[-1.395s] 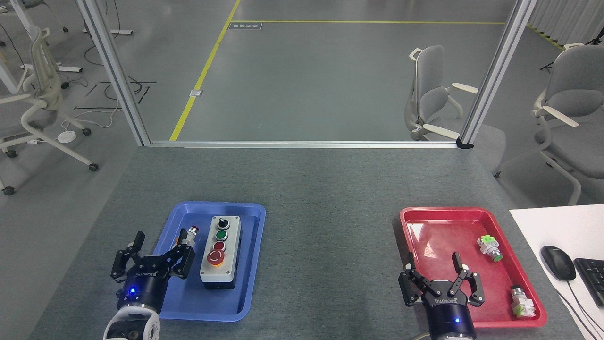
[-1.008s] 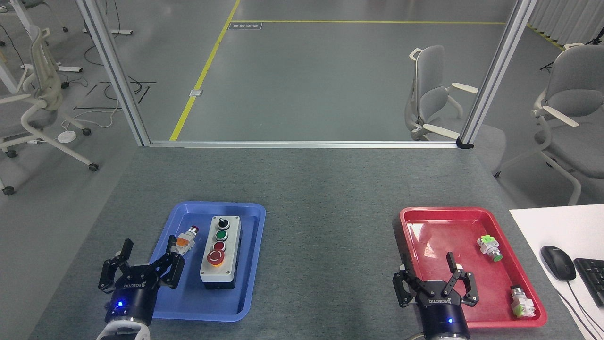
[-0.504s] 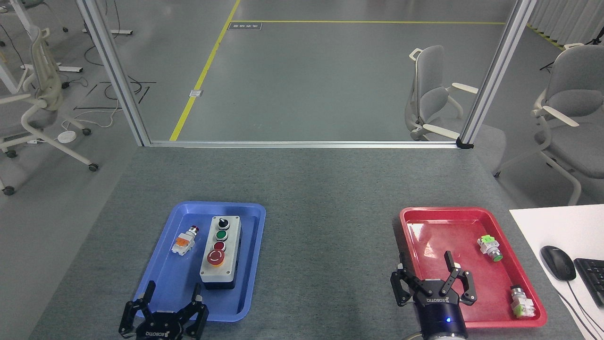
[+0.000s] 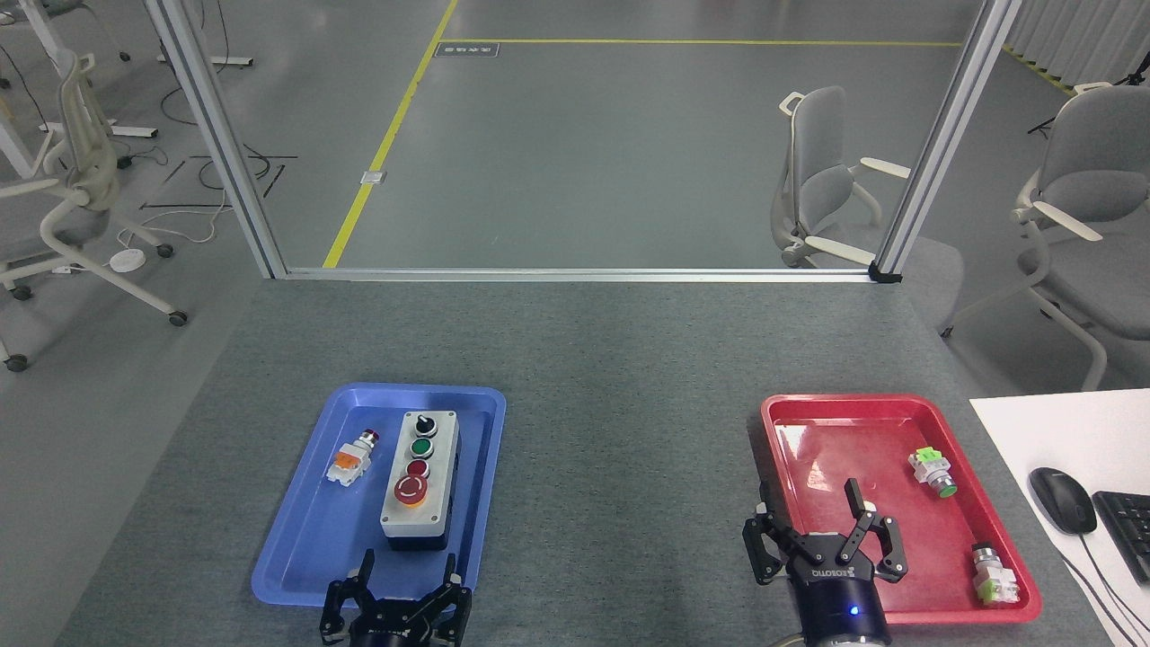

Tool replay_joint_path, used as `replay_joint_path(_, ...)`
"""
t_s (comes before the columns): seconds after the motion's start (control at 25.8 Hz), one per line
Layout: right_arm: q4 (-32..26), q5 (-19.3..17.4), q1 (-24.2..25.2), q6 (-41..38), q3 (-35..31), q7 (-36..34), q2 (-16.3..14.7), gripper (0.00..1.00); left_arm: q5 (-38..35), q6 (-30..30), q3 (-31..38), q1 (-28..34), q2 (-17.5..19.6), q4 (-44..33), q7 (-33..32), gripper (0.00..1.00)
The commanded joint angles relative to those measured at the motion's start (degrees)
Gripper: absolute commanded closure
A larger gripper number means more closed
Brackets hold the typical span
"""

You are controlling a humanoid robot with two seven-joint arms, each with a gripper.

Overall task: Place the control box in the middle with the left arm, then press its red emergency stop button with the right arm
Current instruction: 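Grasp the near end of the grey control box with the left gripper, then drag the control box out of the blue tray toward the table middle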

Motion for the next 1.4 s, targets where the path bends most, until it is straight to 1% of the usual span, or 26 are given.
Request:
replay_joint_path(0.0, 0.0, -0.1, 0.1, -0.1, 0.0, -0.3, -0.1, 0.02, 0.1, 0.9, -0.2, -4.3, -0.6, 5.1, -0.7, 0.01)
replay_joint_path(0.23, 0.1, -0.2, 0.1, -0.1, 0.0, -0.3, -0.1, 0.02, 0.6, 1.2, 0.4, -8.2, -0.3, 8.3, -3.0, 0.01)
replay_joint_path(0.43, 0.6, -0.2, 0.8, -0.5, -0.2, -0.6, -0.1, 0.02, 1.2, 1.2, 0.4, -10.3, -0.3, 10.0, -3.3, 0.01)
replay_joint_path(0.62, -0.1, 0.1, 0.6, 0.8, 0.0, -0.4, 1.0, 0.02, 2.3, 1.2, 0.4, -13.6, -0.4, 14.6, -3.3, 0.01)
replay_joint_path(0.66, -0.4, 0.0, 0.7, 1.2, 0.1, -0.3, 0.8, 0.02, 2.6, 1.2, 0.4, -14.3, -0.4, 15.6, -3.3, 0.01)
replay_joint_path(0.78, -3.8, 0.1, 2.3, 1.7, 1.0, -0.3, 0.8, 0.02, 4.5, 1.0, 0.4, -16.7, -0.5, 18.8, -3.2, 0.01)
replay_joint_path(0.85, -5.2, 0.1, 3.0, 3.5, 1.2, -0.1, 1.0, 0.02, 7.6, 1.0, 0.4, -18.5, -0.5, 20.2, -3.2, 0.02)
replay_joint_path(0.89, -5.3, 0.2, 3.0, 5.3, 1.6, 0.6, 1.1, 0.02, 10.0, 0.9, 0.4, -19.5, -0.4, 20.9, -3.1, 0.04)
replay_joint_path(0.93, -5.3, 0.2, 3.0, 6.6, 2.5, 1.5, 1.1, 0.02, 11.8, 0.7, 0.4, -20.2, -0.1, 21.5, -3.1, 0.07)
replay_joint_path(0.97, -5.4, 0.3, 3.0, 7.3, 3.4, 2.5, 1.1, 0.02, 12.9, 0.5, 0.4, -20.8, 0.2, 21.8, -3.1, 0.13)
replay_joint_path(1.05, -5.5, 0.3, 3.1, 7.3, 3.9, 2.8, 1.1, 0.02, 13.1, -0.2, 0.3, -21.3, 0.6, 22.0, -3.1, 0.34)
replay_joint_path(1.09, -5.5, 0.3, 3.2, 7.3, 3.9, 2.8, 1.0, 0.02, 13.0, -0.7, 0.3, -21.3, 0.7, 22.0, -3.1, 0.48)
replay_joint_path(1.16, -5.5, 0.2, 3.3, 7.3, 3.9, 2.9, 0.8, 0.02, 13.5, -2.7, 0.3, -21.1, 1.4, 21.6, -3.1, 0.86)
replay_joint_path(1.24, -5.5, -0.1, 3.2, 7.3, 3.9, 2.9, 0.6, 0.02, 13.9, -4.7, 0.4, -21.2, 1.6, 21.3, -3.0, 1.00)
replay_joint_path(1.36, -5.5, -0.2, 3.2, 7.5, 3.9, 2.8, 0.2, 0.02, 14.4, -5.9, 0.4, -20.7, 2.2, 17.8, -2.9, 1.00)
